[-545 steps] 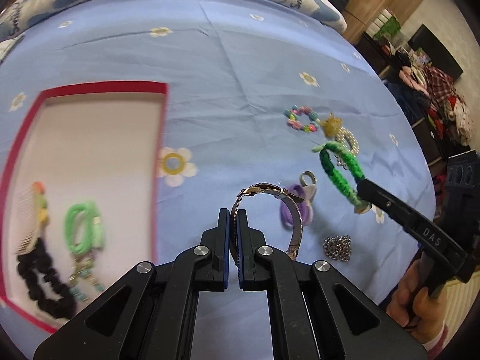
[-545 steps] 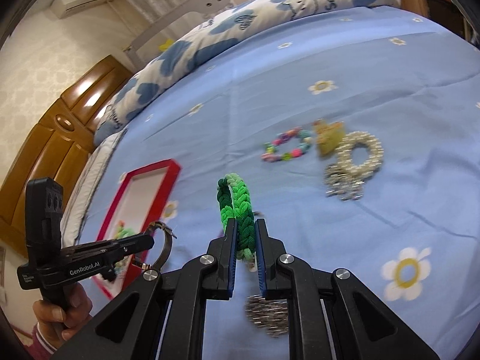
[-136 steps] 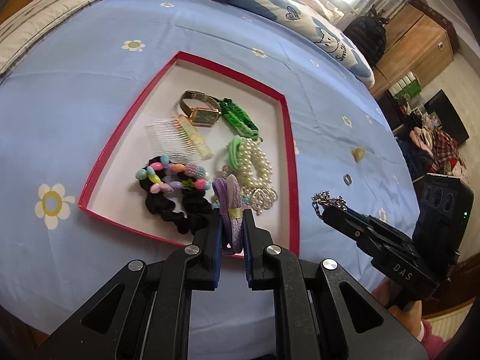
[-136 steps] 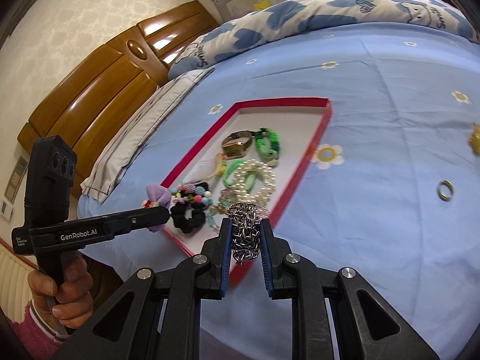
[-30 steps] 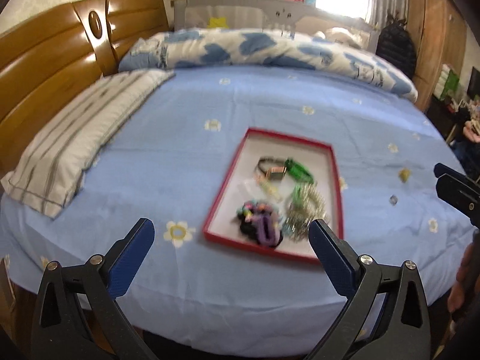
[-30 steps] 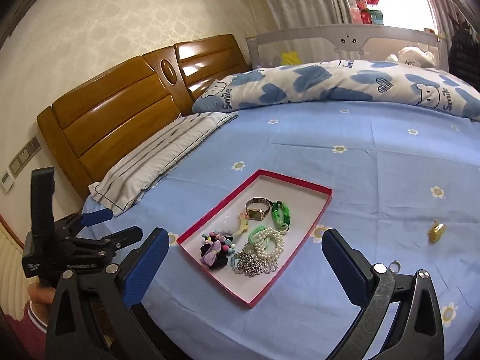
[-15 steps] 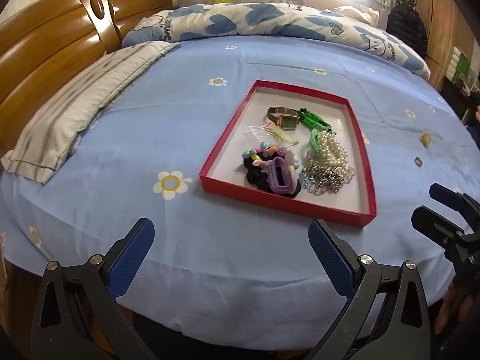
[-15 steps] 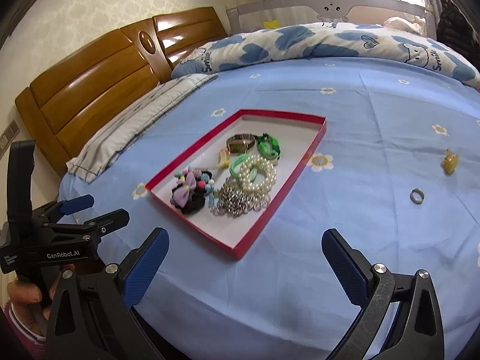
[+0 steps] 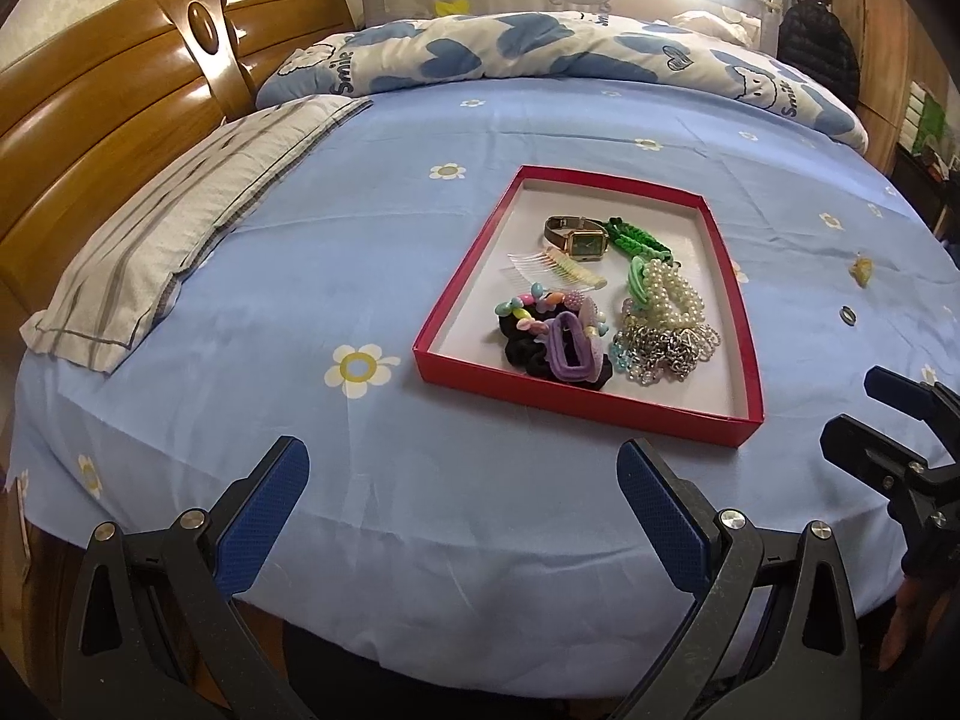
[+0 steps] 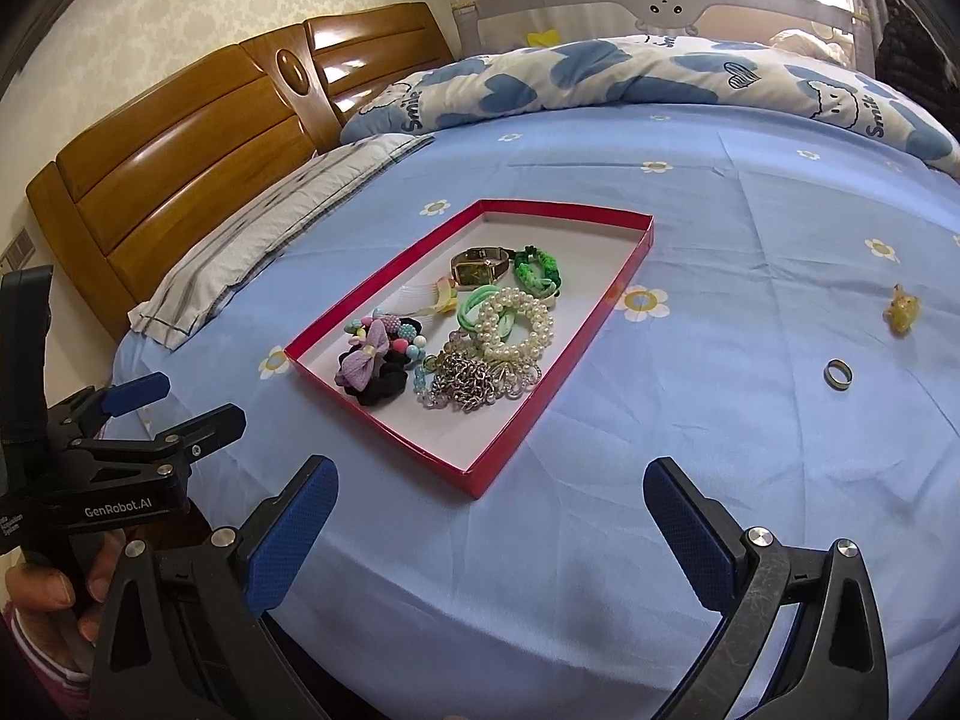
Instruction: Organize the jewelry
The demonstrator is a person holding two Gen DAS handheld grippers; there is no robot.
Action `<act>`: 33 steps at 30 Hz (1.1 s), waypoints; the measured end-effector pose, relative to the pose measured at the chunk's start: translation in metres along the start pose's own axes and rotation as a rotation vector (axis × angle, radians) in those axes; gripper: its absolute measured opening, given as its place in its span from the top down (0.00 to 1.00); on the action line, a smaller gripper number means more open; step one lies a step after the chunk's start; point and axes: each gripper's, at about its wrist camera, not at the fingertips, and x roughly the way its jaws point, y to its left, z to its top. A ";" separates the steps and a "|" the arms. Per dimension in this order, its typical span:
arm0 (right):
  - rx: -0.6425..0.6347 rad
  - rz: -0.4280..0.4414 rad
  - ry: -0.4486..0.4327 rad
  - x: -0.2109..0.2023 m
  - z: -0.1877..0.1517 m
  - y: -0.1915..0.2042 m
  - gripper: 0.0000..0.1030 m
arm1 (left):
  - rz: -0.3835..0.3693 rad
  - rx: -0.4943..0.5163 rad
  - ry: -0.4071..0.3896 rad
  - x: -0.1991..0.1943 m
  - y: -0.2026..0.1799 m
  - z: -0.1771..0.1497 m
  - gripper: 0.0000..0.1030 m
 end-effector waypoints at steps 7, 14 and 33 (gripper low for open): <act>0.002 -0.001 -0.005 -0.001 0.001 0.000 0.00 | -0.007 0.003 -0.001 -0.001 -0.002 0.001 0.00; 0.007 0.000 -0.005 -0.002 0.001 -0.001 0.00 | -0.011 -0.001 -0.008 -0.003 -0.001 0.001 0.00; -0.008 0.000 -0.028 -0.008 0.004 0.001 0.00 | -0.028 -0.001 -0.032 -0.009 -0.004 0.002 0.00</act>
